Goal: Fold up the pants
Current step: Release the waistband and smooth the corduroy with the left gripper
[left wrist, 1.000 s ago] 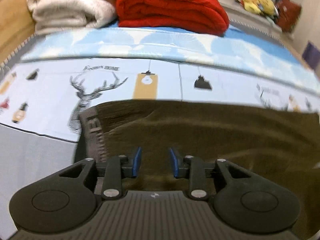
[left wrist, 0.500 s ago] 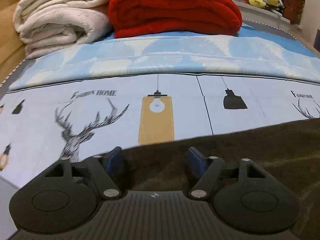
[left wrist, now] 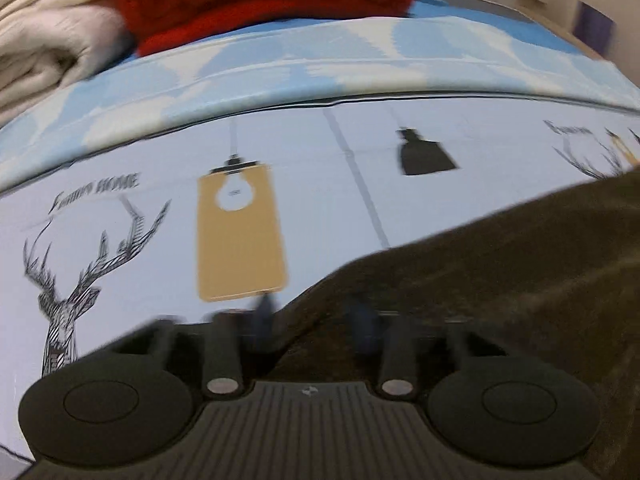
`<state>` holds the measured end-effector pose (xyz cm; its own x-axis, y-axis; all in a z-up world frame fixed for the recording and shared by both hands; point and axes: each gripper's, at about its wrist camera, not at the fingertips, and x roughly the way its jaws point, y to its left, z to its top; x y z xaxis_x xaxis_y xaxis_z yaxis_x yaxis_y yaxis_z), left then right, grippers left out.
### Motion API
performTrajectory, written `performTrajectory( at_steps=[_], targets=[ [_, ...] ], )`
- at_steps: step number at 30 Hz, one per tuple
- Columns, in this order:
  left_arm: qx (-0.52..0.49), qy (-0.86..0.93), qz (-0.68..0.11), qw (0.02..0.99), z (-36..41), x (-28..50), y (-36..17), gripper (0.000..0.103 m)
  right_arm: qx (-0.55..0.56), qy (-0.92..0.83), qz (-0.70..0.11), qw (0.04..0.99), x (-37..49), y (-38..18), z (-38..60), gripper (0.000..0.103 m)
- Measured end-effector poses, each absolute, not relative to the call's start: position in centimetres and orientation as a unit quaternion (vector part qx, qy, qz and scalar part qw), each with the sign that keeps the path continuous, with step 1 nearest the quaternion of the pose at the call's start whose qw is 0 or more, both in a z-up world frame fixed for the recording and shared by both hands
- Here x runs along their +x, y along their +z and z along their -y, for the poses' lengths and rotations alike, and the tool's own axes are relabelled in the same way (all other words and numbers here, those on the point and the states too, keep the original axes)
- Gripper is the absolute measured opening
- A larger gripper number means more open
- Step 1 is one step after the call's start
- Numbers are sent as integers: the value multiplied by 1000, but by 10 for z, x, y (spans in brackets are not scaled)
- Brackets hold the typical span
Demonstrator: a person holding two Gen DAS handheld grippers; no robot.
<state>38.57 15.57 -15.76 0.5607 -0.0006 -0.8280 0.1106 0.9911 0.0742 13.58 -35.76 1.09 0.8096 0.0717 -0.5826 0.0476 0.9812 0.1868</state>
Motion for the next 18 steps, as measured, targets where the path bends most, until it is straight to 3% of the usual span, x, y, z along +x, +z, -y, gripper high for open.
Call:
performTrajectory(
  at_steps=[3, 9, 18],
  targets=[
    [82, -34, -463, 882, -151, 377, -146, 6, 90, 5, -308, 947, 136, 11, 357, 48],
    [111, -55, -454, 882, -136, 330, -102, 3, 100, -12, -317, 943, 138, 8, 362, 48],
    [138, -122, -424, 887, -90, 168, -27, 3, 123, -26, -329, 936, 126, 6, 369, 48]
  ],
)
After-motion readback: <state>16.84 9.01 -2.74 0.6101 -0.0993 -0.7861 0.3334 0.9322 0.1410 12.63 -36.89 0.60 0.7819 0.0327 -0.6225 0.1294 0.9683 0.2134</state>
